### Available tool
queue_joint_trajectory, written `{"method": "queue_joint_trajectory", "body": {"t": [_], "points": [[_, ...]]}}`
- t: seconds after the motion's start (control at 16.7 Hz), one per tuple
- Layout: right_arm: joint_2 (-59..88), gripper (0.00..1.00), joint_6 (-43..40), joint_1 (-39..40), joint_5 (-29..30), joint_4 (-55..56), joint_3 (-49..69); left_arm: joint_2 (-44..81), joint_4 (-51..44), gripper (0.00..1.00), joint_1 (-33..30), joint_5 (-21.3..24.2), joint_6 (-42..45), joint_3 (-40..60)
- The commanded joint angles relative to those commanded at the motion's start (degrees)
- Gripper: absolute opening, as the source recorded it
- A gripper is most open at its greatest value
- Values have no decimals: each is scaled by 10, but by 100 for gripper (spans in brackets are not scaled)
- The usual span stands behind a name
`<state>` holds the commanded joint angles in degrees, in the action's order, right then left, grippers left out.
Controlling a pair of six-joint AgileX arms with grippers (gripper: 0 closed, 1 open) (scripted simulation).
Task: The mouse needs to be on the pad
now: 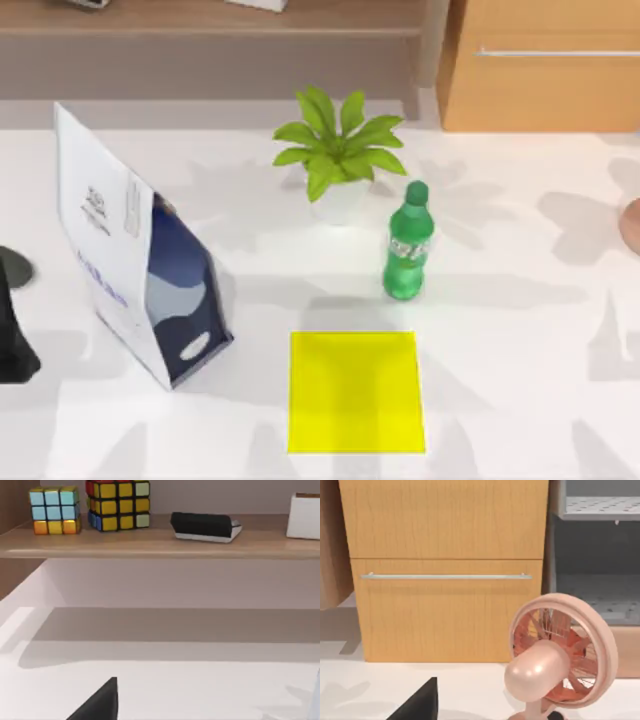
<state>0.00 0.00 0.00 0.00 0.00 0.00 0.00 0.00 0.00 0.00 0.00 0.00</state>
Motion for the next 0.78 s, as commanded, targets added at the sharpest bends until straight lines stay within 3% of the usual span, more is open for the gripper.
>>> {"method": "queue_joint_trajectory", "body": {"t": [0.36, 0.54, 0.78], "points": [[0, 100, 0, 0, 0, 0, 0, 60, -44, 100, 4, 5, 60, 57], [0, 100, 0, 0, 0, 0, 0, 168, -117, 100, 11, 12, 168, 160], [0, 100, 0, 0, 0, 0, 0, 392, -244, 100, 25, 23, 391, 351]]}}
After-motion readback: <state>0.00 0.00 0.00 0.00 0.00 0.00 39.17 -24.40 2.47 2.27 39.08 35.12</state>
